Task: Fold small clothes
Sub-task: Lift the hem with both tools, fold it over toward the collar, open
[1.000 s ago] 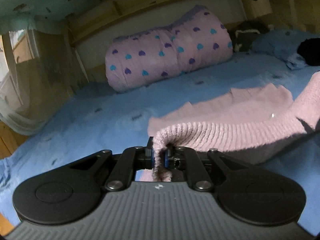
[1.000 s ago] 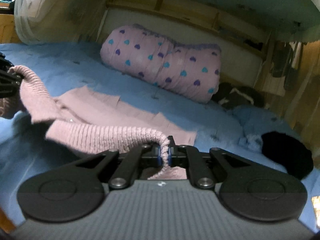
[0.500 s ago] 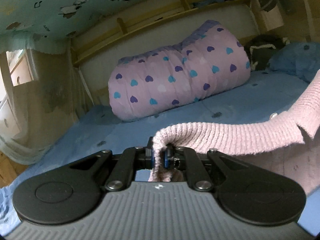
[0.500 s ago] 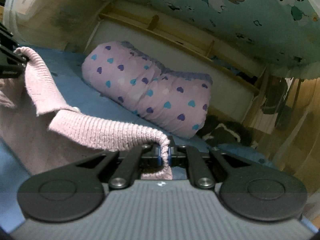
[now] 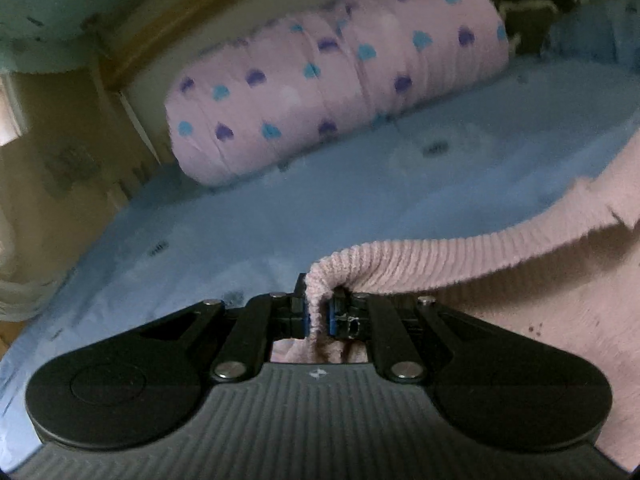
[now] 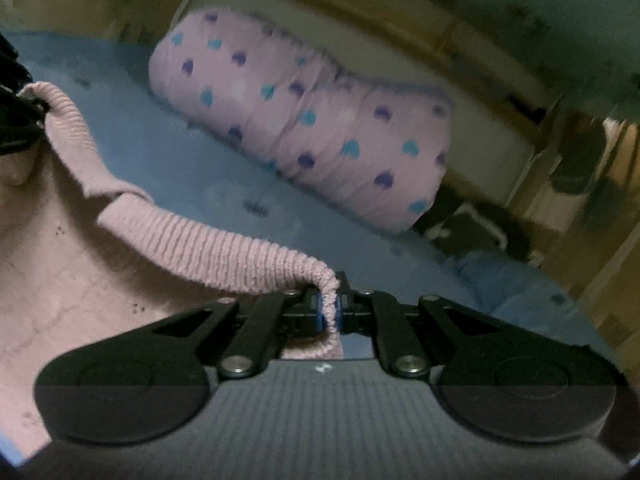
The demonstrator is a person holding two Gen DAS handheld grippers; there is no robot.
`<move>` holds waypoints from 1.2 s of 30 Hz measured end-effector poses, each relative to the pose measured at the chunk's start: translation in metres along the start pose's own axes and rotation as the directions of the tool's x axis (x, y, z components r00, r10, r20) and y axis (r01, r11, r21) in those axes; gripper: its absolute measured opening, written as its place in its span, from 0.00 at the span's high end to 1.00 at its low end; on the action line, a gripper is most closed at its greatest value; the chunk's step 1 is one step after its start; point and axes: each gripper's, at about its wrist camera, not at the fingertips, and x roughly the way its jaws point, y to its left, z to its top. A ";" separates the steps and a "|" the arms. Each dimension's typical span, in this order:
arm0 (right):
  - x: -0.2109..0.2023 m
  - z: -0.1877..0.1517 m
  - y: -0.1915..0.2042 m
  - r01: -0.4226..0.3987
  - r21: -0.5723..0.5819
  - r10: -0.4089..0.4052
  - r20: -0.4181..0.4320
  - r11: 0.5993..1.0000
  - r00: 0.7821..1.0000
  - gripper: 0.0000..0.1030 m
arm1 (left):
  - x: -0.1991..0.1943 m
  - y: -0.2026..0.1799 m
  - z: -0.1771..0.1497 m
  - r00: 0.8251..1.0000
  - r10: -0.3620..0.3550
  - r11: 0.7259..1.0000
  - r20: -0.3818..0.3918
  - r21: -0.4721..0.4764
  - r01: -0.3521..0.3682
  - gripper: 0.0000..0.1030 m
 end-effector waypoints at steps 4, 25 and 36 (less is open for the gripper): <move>0.035 -0.016 0.012 -0.052 -0.011 0.050 -0.092 0.999 0.994 0.92 | 0.027 -0.008 -0.011 0.994 -0.032 0.999 -0.104 0.016 0.034 0.89; 0.006 -0.011 -0.086 -0.219 0.441 0.307 -0.138 0.870 0.942 0.61 | -0.075 0.050 0.004 0.987 -0.152 0.988 -0.052 -0.041 0.149 0.34; -0.031 -0.023 -0.039 -0.437 0.295 0.495 -0.162 0.850 0.854 0.62 | -0.081 0.016 -0.034 0.908 -0.383 0.923 -0.167 -0.046 0.381 0.53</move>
